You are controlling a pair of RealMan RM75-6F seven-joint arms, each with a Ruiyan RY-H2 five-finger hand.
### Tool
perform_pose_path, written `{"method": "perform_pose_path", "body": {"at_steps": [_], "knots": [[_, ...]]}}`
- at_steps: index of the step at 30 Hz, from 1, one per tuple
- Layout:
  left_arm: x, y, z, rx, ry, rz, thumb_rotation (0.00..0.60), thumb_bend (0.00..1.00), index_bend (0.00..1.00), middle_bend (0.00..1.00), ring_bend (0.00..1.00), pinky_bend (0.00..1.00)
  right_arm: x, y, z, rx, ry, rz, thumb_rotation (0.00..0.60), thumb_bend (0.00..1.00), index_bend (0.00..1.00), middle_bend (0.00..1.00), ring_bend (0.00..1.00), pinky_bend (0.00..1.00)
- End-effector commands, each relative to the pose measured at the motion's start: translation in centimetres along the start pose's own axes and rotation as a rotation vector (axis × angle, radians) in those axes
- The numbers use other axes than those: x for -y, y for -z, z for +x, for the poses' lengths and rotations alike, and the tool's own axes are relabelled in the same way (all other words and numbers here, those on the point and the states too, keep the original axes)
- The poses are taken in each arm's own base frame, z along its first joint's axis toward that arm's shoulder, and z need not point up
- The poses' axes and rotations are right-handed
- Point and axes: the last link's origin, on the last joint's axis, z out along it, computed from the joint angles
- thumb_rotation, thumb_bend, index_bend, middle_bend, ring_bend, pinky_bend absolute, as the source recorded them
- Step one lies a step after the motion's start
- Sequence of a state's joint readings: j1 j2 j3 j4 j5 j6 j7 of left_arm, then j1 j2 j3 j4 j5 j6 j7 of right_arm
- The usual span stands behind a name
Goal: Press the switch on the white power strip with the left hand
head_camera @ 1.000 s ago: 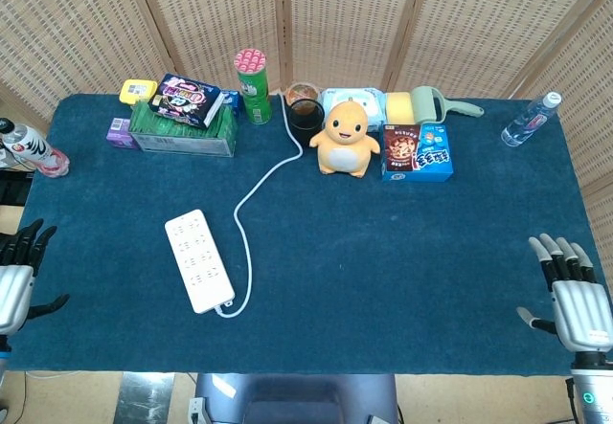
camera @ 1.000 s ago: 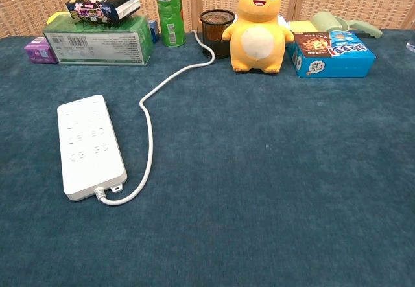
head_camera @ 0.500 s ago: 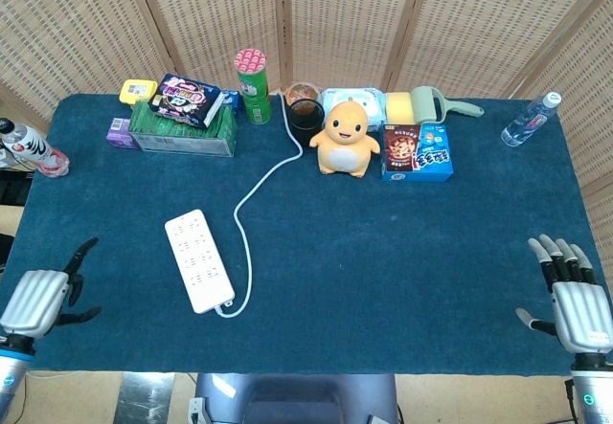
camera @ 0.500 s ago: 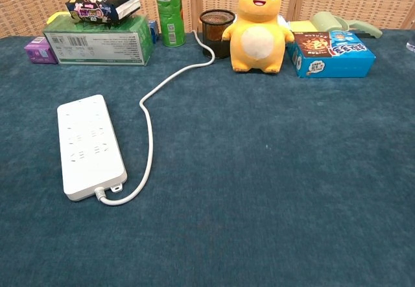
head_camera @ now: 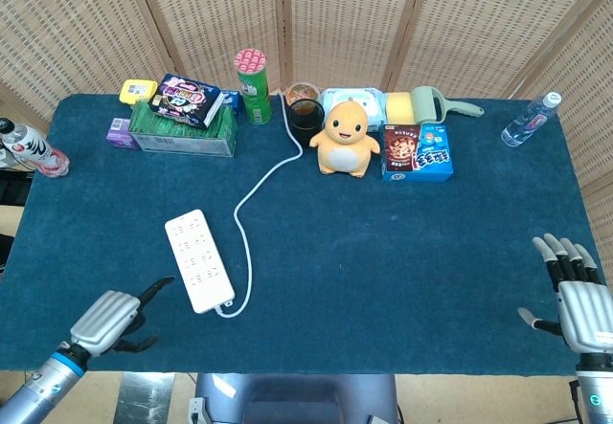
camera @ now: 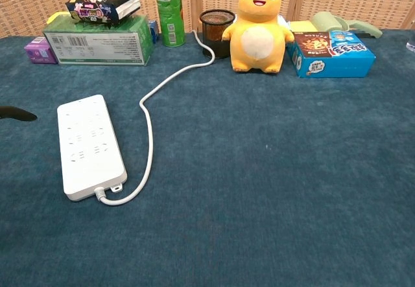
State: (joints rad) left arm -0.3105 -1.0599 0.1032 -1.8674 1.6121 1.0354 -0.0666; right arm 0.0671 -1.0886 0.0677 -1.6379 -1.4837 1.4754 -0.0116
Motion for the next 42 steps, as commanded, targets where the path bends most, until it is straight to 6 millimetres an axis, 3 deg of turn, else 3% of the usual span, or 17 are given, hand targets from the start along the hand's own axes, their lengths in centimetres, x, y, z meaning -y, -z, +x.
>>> {"method": "perform_pose_path", "body": {"at_steps": [1, 6, 15, 22, 42], "knots": [[-1.5, -1.6, -0.1, 0.069, 0.002, 0.007, 0.600, 0.34, 0.00, 1.00, 1.00, 1.00, -0.1, 0.0, 0.0, 0.004, -0.003, -0.002, 0.600, 0.00, 0.05, 0.06, 0.05, 0.00], [-1.8, -2.7, -0.8, 0.101, 0.025, 0.037, 0.600, 0.44, 0.00, 1.00, 1.00, 1.00, -0.2, -0.1, 0.0, 0.013, -0.006, -0.006, 0.600, 0.00, 0.05, 0.06, 0.05, 0.00], [-2.3, -3.9, -1.5, 0.071, 0.027, 0.045, 0.600, 0.44, 0.08, 1.00, 1.00, 1.00, -0.1, -0.1, -0.2, 0.026, -0.010, -0.004, 0.600, 0.00, 0.05, 0.06, 0.05, 0.00], [-3.0, -5.0, -1.9, 0.046, 0.014, 0.058, 0.600, 0.47, 0.26, 1.00, 1.00, 1.00, -0.1, -0.1, -0.3, 0.031, -0.011, -0.007, 0.600, 0.00, 0.05, 0.06, 0.05, 0.00], [-3.0, -6.7, -2.7, 0.046, 0.012, 0.109, 0.600, 0.47, 0.26, 1.00, 1.00, 1.00, -0.5, -0.2, -0.3, 0.038, -0.020, -0.020, 0.600, 0.00, 0.05, 0.06, 0.05, 0.00]]}}
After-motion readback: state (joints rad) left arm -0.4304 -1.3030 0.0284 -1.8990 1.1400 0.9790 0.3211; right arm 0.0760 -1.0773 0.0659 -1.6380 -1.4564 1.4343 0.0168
